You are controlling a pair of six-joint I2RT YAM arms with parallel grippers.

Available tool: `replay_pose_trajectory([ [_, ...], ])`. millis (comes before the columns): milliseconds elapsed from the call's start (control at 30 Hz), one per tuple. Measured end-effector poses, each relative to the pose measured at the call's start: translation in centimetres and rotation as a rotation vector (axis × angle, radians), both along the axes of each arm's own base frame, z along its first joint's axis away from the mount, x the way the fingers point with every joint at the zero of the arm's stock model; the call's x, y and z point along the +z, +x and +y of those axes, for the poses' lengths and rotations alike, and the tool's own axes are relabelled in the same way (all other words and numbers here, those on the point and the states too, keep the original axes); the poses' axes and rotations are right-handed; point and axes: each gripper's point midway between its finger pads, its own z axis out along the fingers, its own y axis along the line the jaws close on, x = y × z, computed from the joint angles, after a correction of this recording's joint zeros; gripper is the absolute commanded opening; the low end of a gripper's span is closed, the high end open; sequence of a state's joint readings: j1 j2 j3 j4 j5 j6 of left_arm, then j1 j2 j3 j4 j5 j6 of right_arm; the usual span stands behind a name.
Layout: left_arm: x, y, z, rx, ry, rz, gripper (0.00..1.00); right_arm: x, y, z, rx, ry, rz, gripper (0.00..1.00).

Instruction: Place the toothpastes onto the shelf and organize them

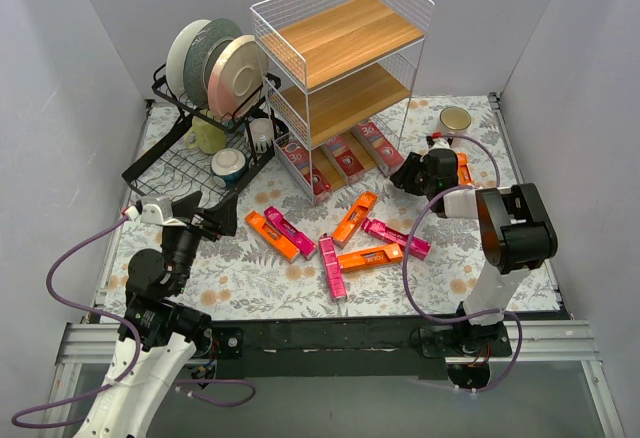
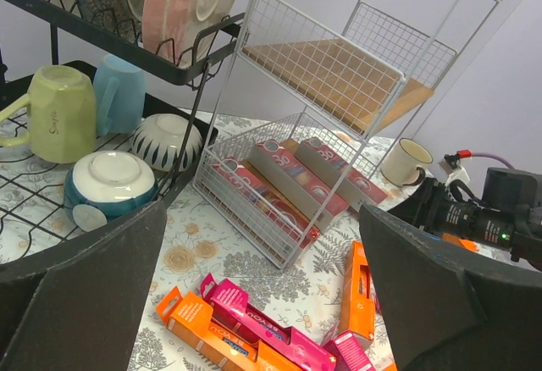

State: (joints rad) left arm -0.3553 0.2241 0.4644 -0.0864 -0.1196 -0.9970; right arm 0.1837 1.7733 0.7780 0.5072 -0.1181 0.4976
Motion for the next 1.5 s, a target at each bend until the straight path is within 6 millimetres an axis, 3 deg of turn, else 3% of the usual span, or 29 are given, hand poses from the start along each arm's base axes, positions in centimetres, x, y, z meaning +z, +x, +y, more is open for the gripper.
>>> replay_pose_trajectory([
  [467, -0.5, 0.3, -0.1, 0.002, 0.017, 0.016, 0.98, 1.2, 4.6, 1.6, 0.001, 0.078, -0.064, 0.43],
  [667, -0.5, 0.3, -0.1, 0.003, 0.021, 0.018, 0.98, 0.5, 5.0, 1.8, -0.005, 0.098, -0.054, 0.43],
  [967, -0.7, 0.5, -0.1, 0.003, 0.024, 0.026, 0.98, 1.3, 6.2, 2.4, 0.006, 0.116, -0.078, 0.43],
  [1267, -0.8, 0.5, -0.1, 0.003, 0.024, 0.027, 0.98, 1.3, 6.2, 2.4, 0.013, 0.112, -0.079, 0.44],
  [1400, -0.8, 0.5, -0.1, 0.003, 0.024, 0.027, 0.98, 2.0, 4.7, 1.8, 0.016, 0.082, -0.084, 0.5],
  [1500, -0.8, 0.5, -0.1, 0.003, 0.024, 0.028, 0.98, 4.1, 3.1, 1.2, 0.026, 0.051, -0.117, 0.57],
])
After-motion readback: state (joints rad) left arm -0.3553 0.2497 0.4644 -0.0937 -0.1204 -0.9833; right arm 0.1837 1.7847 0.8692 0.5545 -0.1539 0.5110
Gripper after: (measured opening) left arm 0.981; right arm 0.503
